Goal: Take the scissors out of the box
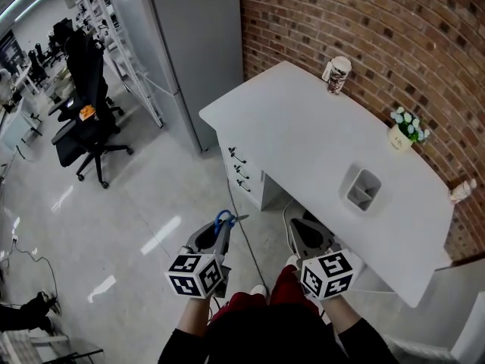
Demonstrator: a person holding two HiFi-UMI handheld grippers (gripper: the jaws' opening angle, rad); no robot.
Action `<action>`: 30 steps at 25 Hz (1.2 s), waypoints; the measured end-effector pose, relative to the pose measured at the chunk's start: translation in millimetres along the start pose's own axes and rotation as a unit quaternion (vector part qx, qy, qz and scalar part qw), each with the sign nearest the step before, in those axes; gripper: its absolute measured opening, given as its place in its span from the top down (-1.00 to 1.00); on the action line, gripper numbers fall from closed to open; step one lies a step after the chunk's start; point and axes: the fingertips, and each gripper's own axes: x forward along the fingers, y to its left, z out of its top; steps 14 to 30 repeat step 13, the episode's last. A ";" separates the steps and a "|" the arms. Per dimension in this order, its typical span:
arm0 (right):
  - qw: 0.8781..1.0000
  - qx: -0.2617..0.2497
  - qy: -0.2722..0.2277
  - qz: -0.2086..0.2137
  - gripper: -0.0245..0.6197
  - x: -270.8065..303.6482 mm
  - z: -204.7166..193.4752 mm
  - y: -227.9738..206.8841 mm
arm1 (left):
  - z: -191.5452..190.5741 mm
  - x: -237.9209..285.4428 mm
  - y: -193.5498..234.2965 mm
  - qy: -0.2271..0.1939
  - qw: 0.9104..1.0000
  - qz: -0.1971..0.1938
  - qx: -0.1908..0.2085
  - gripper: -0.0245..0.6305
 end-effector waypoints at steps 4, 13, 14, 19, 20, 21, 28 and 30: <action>1.000 -0.002 -0.003 -0.005 0.90 -4.8 0.8 7.3 | -7.0 -6.7 0.9 0.005 1.000 -0.007 -0.004 0.78; 1.000 -0.006 -0.012 -0.018 0.90 -14.5 5.0 17.7 | -5.4 -21.2 15.7 0.001 1.000 -0.012 -0.005 0.78; 1.000 -0.006 -0.012 -0.018 0.90 -14.5 5.0 17.7 | -5.4 -21.2 15.7 0.001 1.000 -0.012 -0.005 0.78; 1.000 -0.006 -0.012 -0.018 0.90 -14.5 5.0 17.7 | -5.4 -21.2 15.7 0.001 1.000 -0.012 -0.005 0.78; 1.000 -0.006 -0.012 -0.018 0.90 -14.5 5.0 17.7 | -5.4 -21.2 15.7 0.001 1.000 -0.012 -0.005 0.78; 1.000 -0.006 -0.012 -0.018 0.90 -14.5 5.0 17.7 | -5.4 -21.2 15.7 0.001 1.000 -0.012 -0.005 0.78; 1.000 -0.006 -0.012 -0.018 0.90 -14.5 5.0 17.7 | -5.4 -21.2 15.7 0.001 1.000 -0.012 -0.005 0.78; 1.000 -0.006 -0.012 -0.018 0.90 -14.5 5.0 17.7 | -5.4 -21.2 15.7 0.001 1.000 -0.012 -0.005 0.78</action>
